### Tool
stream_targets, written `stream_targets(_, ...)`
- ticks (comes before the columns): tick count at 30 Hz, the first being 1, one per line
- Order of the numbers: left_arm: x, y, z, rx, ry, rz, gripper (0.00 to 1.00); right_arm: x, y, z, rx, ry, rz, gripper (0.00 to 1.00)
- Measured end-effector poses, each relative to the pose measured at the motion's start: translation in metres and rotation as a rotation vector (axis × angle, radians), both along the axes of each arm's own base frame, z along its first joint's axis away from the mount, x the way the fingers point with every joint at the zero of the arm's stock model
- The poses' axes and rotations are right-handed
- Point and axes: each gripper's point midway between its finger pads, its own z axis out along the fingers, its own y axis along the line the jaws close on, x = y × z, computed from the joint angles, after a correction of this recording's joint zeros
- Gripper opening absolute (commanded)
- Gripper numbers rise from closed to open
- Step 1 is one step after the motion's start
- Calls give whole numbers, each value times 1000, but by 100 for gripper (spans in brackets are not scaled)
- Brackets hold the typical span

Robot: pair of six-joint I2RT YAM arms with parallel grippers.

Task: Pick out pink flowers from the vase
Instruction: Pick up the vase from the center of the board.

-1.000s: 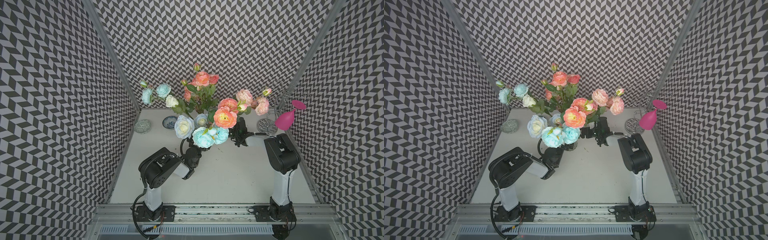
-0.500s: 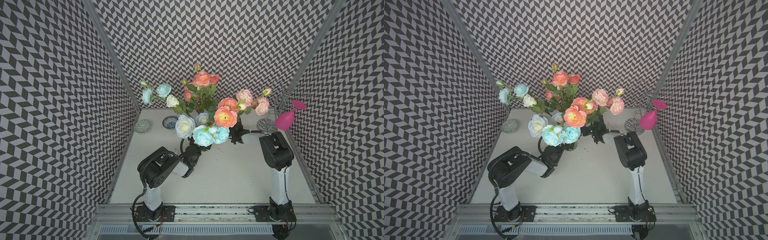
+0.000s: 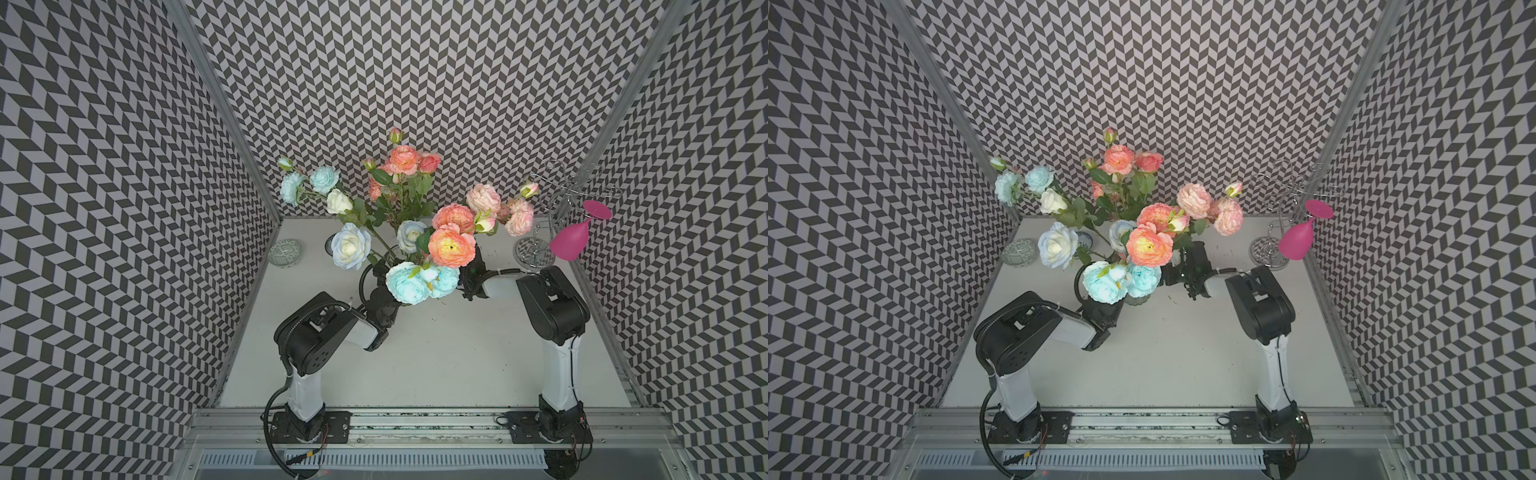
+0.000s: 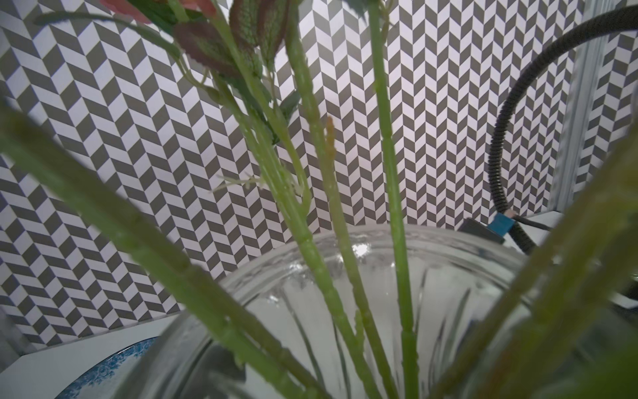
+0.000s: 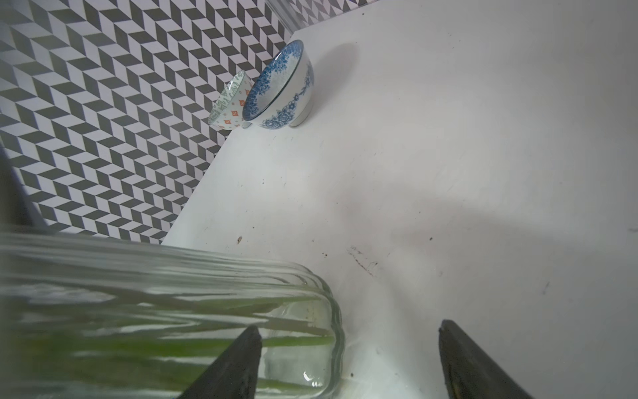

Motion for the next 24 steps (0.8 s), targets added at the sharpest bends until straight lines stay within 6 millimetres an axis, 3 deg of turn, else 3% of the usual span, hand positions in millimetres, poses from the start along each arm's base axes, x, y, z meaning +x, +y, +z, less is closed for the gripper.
stream_targets(4,5,6,-4,-26,31,3,99,-4,0,6,-8,-26,-7,79)
stream_targets(9,7,7,-9,-43,60,-10,87,-13,0,4,-22,-33,-4,79)
stream_targets(14,8,7,-13,-44,80,-13,82,-16,3,3,-30,-41,5,79)
stream_targets(16,8,6,-15,-42,87,-15,84,-16,3,3,-32,-43,6,79)
stream_targets(24,13,1,-16,-51,111,-27,59,-18,4,13,-27,-57,4,80)
